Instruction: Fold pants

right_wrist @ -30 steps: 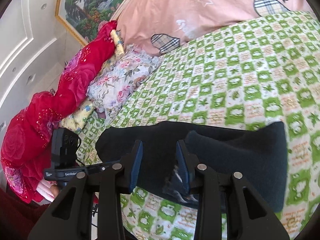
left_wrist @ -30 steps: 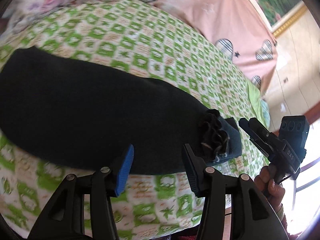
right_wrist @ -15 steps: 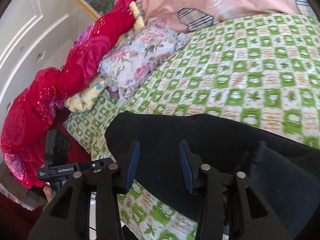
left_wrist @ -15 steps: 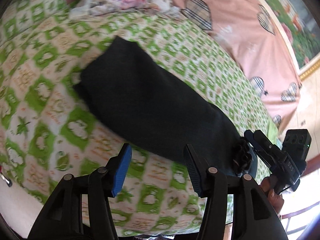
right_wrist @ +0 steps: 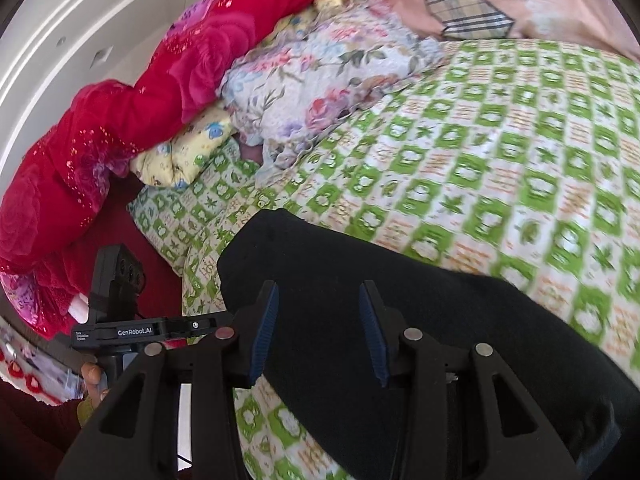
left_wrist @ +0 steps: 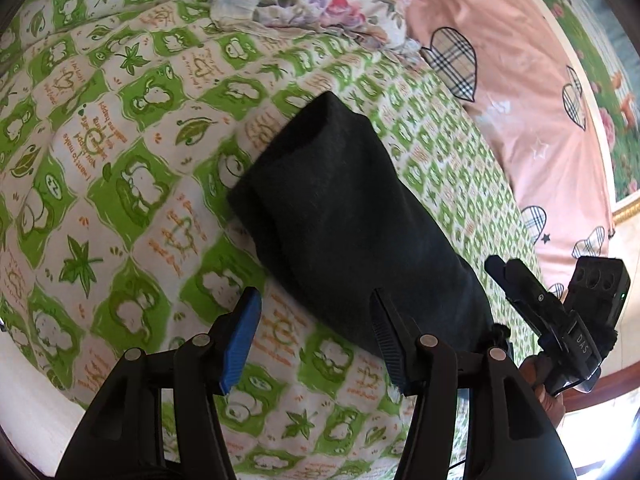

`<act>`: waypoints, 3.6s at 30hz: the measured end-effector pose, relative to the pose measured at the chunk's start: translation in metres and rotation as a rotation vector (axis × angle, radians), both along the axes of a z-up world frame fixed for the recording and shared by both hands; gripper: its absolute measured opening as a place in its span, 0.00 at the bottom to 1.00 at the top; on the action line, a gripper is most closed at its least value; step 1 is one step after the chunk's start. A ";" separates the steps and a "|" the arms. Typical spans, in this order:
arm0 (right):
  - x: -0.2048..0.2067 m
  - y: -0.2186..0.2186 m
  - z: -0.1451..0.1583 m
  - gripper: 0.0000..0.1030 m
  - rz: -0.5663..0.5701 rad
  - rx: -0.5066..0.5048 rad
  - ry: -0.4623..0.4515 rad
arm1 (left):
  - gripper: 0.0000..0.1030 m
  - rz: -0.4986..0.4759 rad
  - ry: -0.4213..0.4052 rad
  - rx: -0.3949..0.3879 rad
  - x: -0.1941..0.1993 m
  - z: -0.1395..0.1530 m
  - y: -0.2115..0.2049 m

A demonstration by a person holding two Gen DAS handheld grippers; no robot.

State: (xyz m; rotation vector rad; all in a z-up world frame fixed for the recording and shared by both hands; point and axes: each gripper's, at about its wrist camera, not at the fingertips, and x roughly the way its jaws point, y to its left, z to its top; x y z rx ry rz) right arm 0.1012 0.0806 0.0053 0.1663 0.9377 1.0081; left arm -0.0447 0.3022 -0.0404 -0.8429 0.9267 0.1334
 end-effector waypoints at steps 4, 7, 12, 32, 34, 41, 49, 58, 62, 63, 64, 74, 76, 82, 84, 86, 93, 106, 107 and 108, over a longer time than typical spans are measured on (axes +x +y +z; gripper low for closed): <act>0.012 0.032 0.000 0.42 0.068 -0.028 -0.014 | 0.55 0.015 0.013 -0.014 0.007 -0.005 0.005; 0.020 0.053 0.000 0.42 0.105 -0.065 -0.037 | 0.55 0.029 0.017 -0.024 0.008 -0.009 0.008; 0.037 0.090 -0.003 0.42 0.197 -0.128 -0.080 | 0.56 0.033 0.019 -0.022 0.012 -0.013 0.010; 0.061 0.177 -0.038 0.37 0.530 -0.246 -0.054 | 0.33 0.080 0.026 -0.002 0.031 -0.021 0.017; 0.057 0.175 -0.036 0.27 0.534 -0.242 -0.076 | 0.29 0.078 0.023 -0.006 0.032 -0.022 0.018; 0.050 0.147 -0.014 0.19 0.483 -0.147 -0.085 | 0.21 0.054 -0.013 0.064 0.032 0.003 0.005; 0.046 0.086 0.028 0.17 0.363 0.025 -0.089 | 0.19 -0.049 -0.142 0.137 0.037 0.060 -0.034; 0.038 -0.014 0.071 0.16 0.202 0.177 -0.128 | 0.18 -0.230 -0.275 0.175 0.053 0.114 -0.097; 0.035 -0.065 0.078 0.15 0.117 0.232 -0.131 | 0.18 -0.322 -0.310 0.195 0.063 0.129 -0.137; 0.034 -0.076 0.077 0.15 0.099 0.244 -0.128 | 0.18 -0.344 -0.316 0.198 0.065 0.132 -0.147; 0.032 -0.084 0.077 0.15 0.085 0.252 -0.126 | 0.18 -0.364 -0.320 0.205 0.068 0.133 -0.158; 0.015 -0.181 0.053 0.14 -0.081 0.303 -0.108 | 0.18 -0.531 -0.303 0.265 0.086 0.124 -0.251; 0.011 -0.197 0.046 0.14 -0.109 0.316 -0.101 | 0.18 -0.562 -0.292 0.271 0.090 0.118 -0.266; 0.003 -0.237 0.024 0.14 -0.190 0.333 -0.073 | 0.18 -0.632 -0.264 0.300 0.095 0.101 -0.305; 0.000 -0.248 0.016 0.14 -0.211 0.339 -0.064 | 0.18 -0.647 -0.258 0.308 0.097 0.095 -0.316; -0.002 -0.256 0.010 0.14 -0.227 0.343 -0.055 | 0.18 -0.664 -0.252 0.320 0.098 0.090 -0.327; -0.008 -0.281 -0.012 0.13 -0.288 0.335 -0.026 | 0.18 -0.717 -0.237 0.392 0.102 0.072 -0.360; -0.022 -0.322 -0.032 0.11 -0.463 0.327 0.016 | 0.21 -0.798 -0.203 0.403 0.111 0.037 -0.390; -0.026 -0.324 -0.030 0.11 -0.476 0.317 0.011 | 0.23 -0.806 -0.205 0.401 0.110 0.036 -0.391; -0.028 -0.325 -0.028 0.11 -0.486 0.313 0.008 | 0.27 -0.818 -0.208 0.393 0.110 0.036 -0.392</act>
